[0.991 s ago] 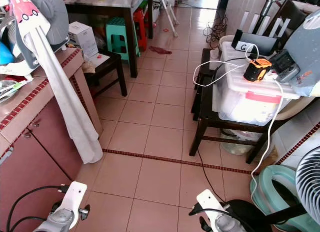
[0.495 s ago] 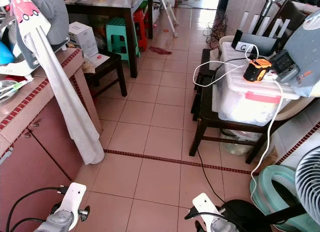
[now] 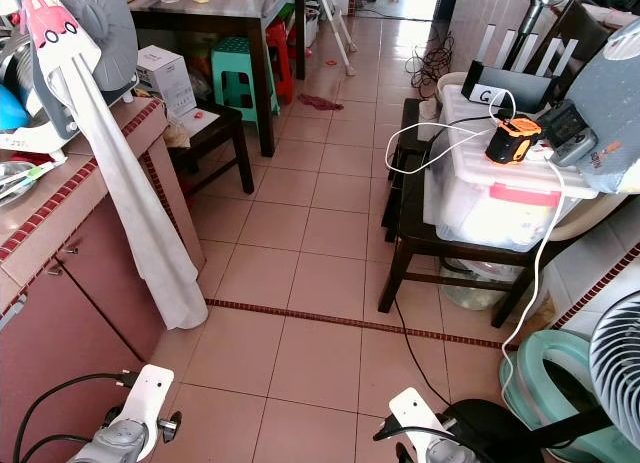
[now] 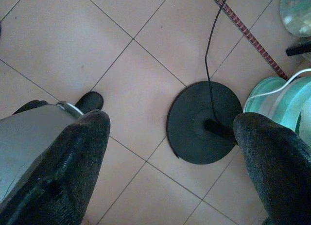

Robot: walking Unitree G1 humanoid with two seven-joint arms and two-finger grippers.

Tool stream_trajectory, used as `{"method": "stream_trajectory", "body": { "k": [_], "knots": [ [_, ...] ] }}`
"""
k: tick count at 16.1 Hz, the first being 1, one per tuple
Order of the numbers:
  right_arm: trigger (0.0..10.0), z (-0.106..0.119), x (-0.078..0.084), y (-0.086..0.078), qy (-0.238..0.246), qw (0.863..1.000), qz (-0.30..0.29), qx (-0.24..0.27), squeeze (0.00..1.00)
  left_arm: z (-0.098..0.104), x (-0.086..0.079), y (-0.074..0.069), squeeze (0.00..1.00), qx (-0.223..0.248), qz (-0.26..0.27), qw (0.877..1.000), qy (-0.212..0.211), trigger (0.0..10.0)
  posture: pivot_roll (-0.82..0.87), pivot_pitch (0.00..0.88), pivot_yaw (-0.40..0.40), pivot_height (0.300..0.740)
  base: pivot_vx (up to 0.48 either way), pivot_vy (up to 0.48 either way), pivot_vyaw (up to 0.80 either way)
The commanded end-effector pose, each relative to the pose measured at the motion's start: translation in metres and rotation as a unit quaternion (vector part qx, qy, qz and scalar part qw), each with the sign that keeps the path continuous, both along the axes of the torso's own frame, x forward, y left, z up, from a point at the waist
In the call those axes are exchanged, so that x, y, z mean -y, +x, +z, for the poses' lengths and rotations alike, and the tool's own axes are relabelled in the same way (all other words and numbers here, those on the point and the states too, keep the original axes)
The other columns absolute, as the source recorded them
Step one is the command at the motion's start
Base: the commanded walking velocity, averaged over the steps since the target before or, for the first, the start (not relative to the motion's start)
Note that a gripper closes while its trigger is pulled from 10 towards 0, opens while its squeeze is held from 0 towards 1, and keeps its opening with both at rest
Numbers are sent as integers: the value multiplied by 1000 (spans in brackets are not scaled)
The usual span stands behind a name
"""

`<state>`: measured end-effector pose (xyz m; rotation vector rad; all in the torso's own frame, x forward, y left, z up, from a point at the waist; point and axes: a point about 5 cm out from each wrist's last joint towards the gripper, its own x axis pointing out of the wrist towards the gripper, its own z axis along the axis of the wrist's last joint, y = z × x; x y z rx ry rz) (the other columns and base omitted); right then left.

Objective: Kitchen organization

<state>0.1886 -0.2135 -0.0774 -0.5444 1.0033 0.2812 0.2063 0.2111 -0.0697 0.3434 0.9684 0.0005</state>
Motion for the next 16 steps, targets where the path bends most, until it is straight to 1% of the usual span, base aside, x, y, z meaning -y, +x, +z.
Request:
{"method": "stream_trajectory", "body": {
  "k": [1, 11, 13, 16],
  "knots": [
    [10000, 1, 2, 0, -7, 1000, 0, 1, 0, 0, -3, -2, 0, -4, -4, 1000, 6, 10000, -78, 0, 13, 740, 0, 0, 0],
    [10000, 1, 2, 0, -7, 1000, 0, 1, 0, 0, -3, -2, 0, -4, -4, 1000, 6, 10000, -78, 0, 13, 740, 0, 0, 0],
    [10000, -1, -1, -1, 5, 1000, -13, 4, 0, 3, -3, 4, 0, 1, -28, 999, 19, 10000, -66, 0, 27, 740, 0, 0, 0],
    [10000, 0, -2, 0, 6, 1000, -14, 5, 0, 4, -3, 6, 0, 5, -33, 999, 20, 10000, -67, 0, 24, 740, 0, 0, 0]
  ]
}}
